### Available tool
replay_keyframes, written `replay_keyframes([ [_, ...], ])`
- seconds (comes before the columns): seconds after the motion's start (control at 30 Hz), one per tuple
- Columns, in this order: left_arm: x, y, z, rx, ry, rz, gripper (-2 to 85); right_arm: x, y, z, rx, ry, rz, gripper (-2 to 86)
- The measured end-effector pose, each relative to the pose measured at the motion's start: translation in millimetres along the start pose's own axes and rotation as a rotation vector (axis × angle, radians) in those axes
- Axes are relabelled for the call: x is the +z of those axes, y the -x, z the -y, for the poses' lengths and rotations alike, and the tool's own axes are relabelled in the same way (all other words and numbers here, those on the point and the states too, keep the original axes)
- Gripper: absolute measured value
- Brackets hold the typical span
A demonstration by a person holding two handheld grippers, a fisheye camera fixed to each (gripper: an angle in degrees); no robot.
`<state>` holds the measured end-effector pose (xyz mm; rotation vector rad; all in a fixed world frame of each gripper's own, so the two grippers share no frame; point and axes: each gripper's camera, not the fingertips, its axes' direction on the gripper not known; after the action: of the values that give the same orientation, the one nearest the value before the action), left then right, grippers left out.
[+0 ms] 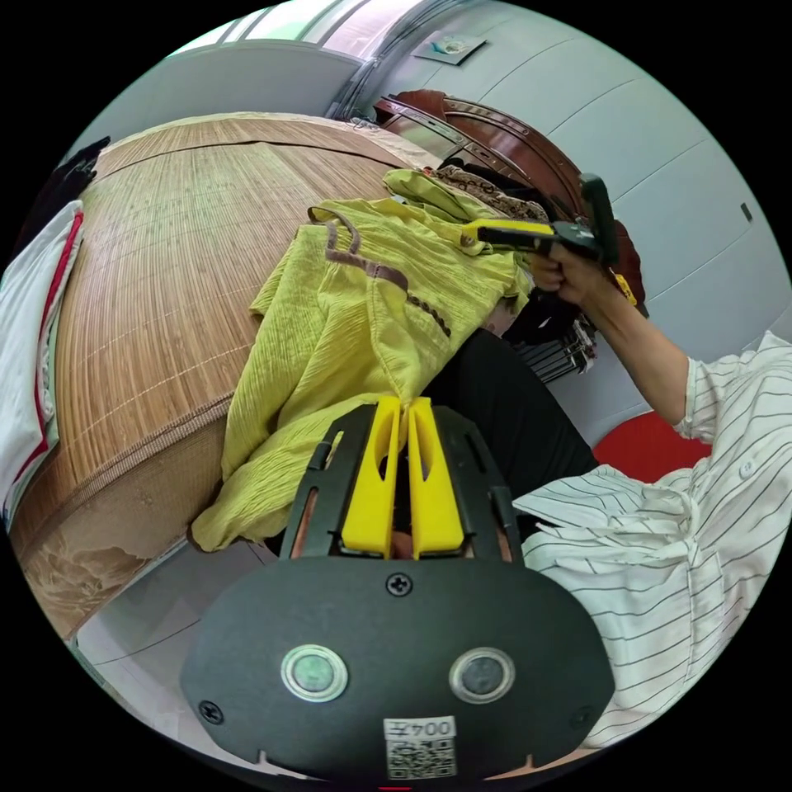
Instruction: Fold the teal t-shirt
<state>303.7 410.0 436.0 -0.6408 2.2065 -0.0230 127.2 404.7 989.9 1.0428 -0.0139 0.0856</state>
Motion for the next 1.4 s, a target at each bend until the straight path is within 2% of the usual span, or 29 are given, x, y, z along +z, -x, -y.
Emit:
replay_keyframes([
  [0.07, 5, -2, 7, -0.006, 0.003, -0.002, 1.2, 3, -22, 35, -0.023, -0.004, 0.049, 3.5],
  [0.13, 8, -3, 13, -0.012, 0.002, -0.006, 1.1, 33, -37, 89, -0.119, 0.087, 0.098, 10.6],
  [0.2, 11, -4, 18, -0.017, 0.0, -0.01, 1.1, 64, -41, 127, -0.188, 0.18, 0.096, 13.1],
  [0.43, 25, -16, 41, -0.032, -0.005, -0.028, 1.2, 178, 11, 226, -0.563, 0.416, -0.048, 13.7],
  [0.53, 31, -21, 52, -0.042, -0.007, -0.038, 1.2, 221, 36, 245, -0.648, 0.52, -0.083, 13.8],
  [0.8, 52, -49, 79, -0.042, -0.002, -0.046, 1.2, 262, 73, 269, -0.644, 0.617, -0.004, 11.4],
  [1.07, 75, -92, 105, -0.054, -0.005, -0.035, 1.0, 239, 102, 260, -0.418, 0.513, 0.151, 3.8],
  [1.27, 78, -125, 120, -0.109, -0.063, -0.012, 0.9, 159, 160, 210, -0.345, 0.285, 0.031, -0.2],
  [1.4, 62, -154, 133, -0.124, -0.131, 0.087, 0.9, 44, 203, 179, -0.278, 0.062, -0.166, -0.6],
])
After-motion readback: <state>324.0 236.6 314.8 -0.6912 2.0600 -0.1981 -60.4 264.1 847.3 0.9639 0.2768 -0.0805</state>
